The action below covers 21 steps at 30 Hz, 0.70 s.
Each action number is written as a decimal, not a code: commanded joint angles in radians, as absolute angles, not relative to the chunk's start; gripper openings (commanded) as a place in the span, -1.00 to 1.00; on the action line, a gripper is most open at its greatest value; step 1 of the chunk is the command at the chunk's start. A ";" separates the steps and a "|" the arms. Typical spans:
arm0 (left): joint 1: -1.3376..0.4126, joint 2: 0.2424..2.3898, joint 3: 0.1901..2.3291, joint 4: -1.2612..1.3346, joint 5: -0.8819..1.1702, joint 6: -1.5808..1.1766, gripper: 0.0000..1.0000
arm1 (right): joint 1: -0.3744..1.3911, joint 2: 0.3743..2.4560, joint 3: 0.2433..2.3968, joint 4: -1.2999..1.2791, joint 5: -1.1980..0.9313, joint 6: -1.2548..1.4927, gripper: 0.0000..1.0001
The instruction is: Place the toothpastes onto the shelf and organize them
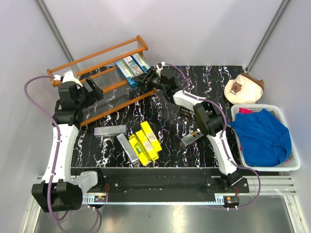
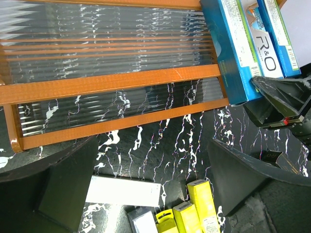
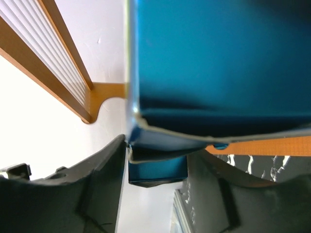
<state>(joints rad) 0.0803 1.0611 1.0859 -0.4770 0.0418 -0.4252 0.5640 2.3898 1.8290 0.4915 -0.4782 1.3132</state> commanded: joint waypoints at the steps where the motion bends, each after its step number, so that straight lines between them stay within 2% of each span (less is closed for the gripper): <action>1: 0.080 1.038 1.083 -0.434 0.064 -0.413 0.98 | 0.572 2.375 1.872 0.538 -0.437 1.304 0.28; 3: 0.080 1.040 1.081 -0.434 0.064 -0.416 0.98 | 0.571 2.358 1.856 0.545 -0.437 1.290 0.48; 9: 0.080 1.045 1.074 -0.425 0.077 -0.420 0.98 | 0.571 2.312 1.810 0.554 -0.436 1.258 0.74; 12: 0.080 1.043 1.074 -0.423 0.077 -0.422 0.98 | 0.571 2.280 1.770 0.560 -0.420 1.244 0.96; 21: 0.080 1.045 1.068 -0.420 0.086 -0.428 0.98 | 0.568 2.161 1.632 0.581 -0.413 1.174 0.99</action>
<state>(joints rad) 0.0803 1.0611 1.0840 -0.4755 0.0536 -0.4263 0.5648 2.2795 1.6562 0.5121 -0.4278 1.2331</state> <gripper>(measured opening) 0.987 0.994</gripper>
